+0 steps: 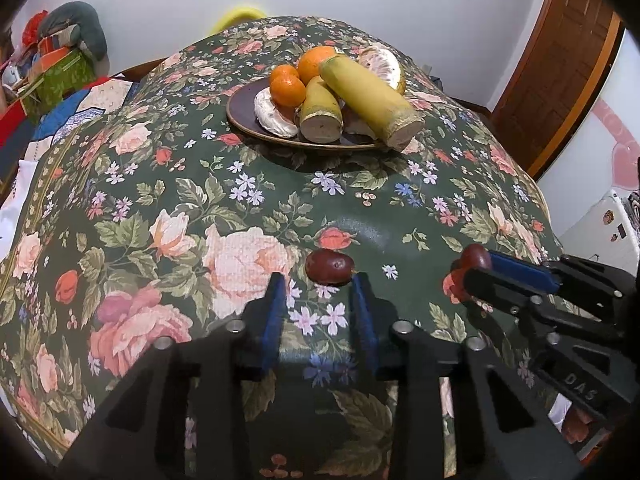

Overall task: Organize fruits
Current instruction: 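Grasp a dark red date with the right tool, then place the date on the plate beside the pomelo segment and open the right tool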

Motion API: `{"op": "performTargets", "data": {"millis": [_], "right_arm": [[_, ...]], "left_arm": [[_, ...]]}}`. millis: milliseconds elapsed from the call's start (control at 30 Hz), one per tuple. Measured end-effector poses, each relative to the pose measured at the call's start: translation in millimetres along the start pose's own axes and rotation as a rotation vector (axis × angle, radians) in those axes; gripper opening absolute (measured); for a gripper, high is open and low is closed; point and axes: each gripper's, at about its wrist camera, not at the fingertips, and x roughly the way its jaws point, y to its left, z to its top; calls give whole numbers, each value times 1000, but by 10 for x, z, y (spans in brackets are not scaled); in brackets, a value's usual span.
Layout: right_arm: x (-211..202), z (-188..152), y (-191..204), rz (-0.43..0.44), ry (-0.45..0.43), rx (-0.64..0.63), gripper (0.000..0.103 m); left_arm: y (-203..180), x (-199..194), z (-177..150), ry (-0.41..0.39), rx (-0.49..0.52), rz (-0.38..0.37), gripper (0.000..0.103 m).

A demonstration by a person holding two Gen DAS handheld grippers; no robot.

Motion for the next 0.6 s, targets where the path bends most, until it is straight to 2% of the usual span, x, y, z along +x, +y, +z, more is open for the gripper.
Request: {"op": "performTargets", "data": {"millis": [400, 600], "right_arm": [[14, 65, -56, 6, -11, 9, 18], [-2, 99, -95, 5, -19, 13, 18]], "left_arm": [[-96, 102, 74, -5, 28, -13, 18], [-106, 97, 98, -14, 29, -17, 15]]}}
